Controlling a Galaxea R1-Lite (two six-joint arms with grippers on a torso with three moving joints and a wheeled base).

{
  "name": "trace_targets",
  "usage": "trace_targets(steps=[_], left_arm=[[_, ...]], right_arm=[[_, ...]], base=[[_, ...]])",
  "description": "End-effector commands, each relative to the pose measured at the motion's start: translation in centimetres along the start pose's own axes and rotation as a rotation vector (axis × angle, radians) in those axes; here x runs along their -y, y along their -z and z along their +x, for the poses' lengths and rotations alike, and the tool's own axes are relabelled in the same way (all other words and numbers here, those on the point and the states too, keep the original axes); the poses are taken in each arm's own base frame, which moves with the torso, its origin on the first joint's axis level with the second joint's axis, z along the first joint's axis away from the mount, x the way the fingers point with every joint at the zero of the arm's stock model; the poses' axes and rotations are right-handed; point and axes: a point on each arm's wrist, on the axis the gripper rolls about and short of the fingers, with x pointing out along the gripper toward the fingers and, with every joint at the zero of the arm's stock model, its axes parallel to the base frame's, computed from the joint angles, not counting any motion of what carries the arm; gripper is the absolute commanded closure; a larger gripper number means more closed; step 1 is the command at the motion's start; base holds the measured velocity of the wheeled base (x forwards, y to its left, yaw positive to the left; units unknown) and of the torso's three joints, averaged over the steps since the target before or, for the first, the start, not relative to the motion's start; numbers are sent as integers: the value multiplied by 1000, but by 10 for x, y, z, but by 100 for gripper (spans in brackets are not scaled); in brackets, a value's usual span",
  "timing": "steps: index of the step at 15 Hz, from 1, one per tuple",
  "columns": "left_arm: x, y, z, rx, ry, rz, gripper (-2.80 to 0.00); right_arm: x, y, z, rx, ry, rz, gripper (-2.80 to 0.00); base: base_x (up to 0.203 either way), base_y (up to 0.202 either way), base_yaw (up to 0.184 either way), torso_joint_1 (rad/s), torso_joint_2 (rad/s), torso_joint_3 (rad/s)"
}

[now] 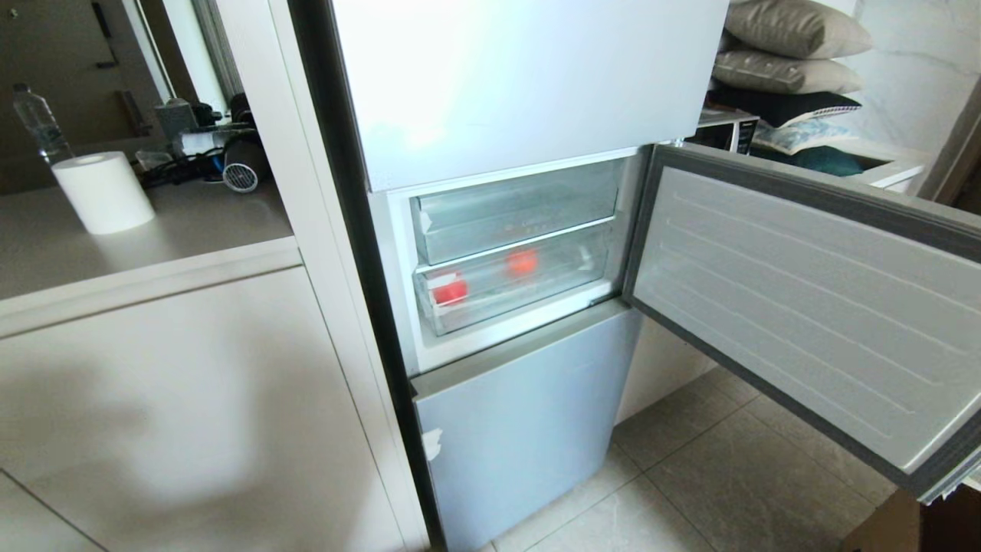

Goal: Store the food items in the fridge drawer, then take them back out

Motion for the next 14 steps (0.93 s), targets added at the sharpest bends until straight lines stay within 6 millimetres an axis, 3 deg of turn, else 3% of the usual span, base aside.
trace_targets(steps=[1, 3, 10, 14], left_arm=[[3, 10, -2, 15, 88, 13, 0], [3, 11, -2, 21, 186, -1, 0], [2, 11, -2, 23, 66, -119, 0], [3, 18, -18, 242, 34, -100, 0]], right_arm=[[0, 0, 0, 1, 0, 1, 0], [0, 0, 0, 1, -1, 1, 0], [0, 0, 0, 1, -1, 1, 0], [0, 0, 0, 1, 1, -2, 0]], base=[[0, 0, 0, 0, 0, 0], [0, 0, 0, 0, 0, 0], [0, 0, 0, 0, 0, 0], [0, 0, 0, 0, 0, 0]])
